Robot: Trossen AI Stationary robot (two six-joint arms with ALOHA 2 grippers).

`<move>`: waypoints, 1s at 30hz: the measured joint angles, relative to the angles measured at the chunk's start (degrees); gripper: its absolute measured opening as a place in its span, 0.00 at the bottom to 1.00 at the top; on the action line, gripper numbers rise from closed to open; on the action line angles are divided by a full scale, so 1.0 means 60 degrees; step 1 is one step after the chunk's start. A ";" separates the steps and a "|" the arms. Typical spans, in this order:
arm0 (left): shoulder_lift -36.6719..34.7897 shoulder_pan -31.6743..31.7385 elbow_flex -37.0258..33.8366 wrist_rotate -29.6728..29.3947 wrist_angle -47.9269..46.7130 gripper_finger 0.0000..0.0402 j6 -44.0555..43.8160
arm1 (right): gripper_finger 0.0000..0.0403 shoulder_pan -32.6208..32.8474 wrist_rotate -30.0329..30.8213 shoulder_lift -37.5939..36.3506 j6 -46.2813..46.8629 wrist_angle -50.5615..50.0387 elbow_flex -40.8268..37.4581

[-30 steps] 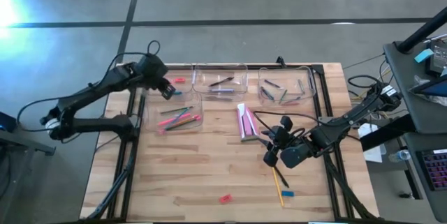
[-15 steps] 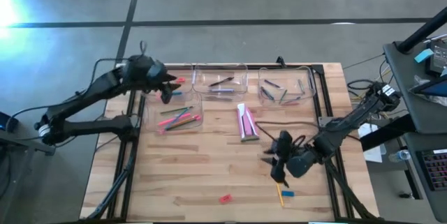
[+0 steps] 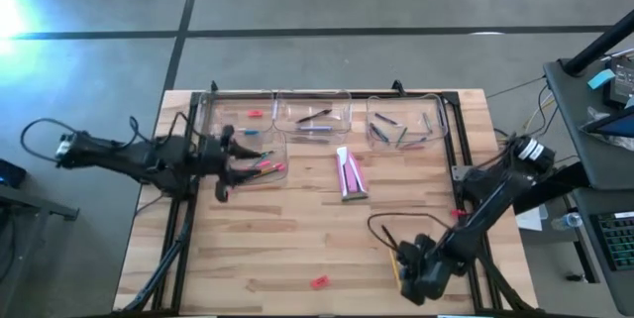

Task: Sort crayons/erasers/pens/pencils in bins
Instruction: Put the blue eraser into the top left transparent bin

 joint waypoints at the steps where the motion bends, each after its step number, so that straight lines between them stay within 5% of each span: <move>1: 0.0205 -0.0295 -0.0068 -0.0159 0.0261 0.45 0.0093 | 0.31 0.0093 -0.0209 0.0144 0.0158 -0.0028 0.0000; 10: 0.2619 -0.1120 -0.0079 -0.0740 0.1411 0.45 0.0393 | 0.31 0.0328 -0.0702 0.0703 0.1038 -0.1341 0.0271; 16: 0.3951 -0.1120 0.0108 -0.0736 0.1571 0.45 0.0394 | 0.31 0.0415 -0.0675 0.1389 0.0240 -0.2039 0.0810; 30: 0.4446 -0.1124 0.0274 -0.0590 0.2000 0.45 0.0390 | 0.30 0.0788 -0.0449 0.2393 -0.0126 -0.2465 0.2306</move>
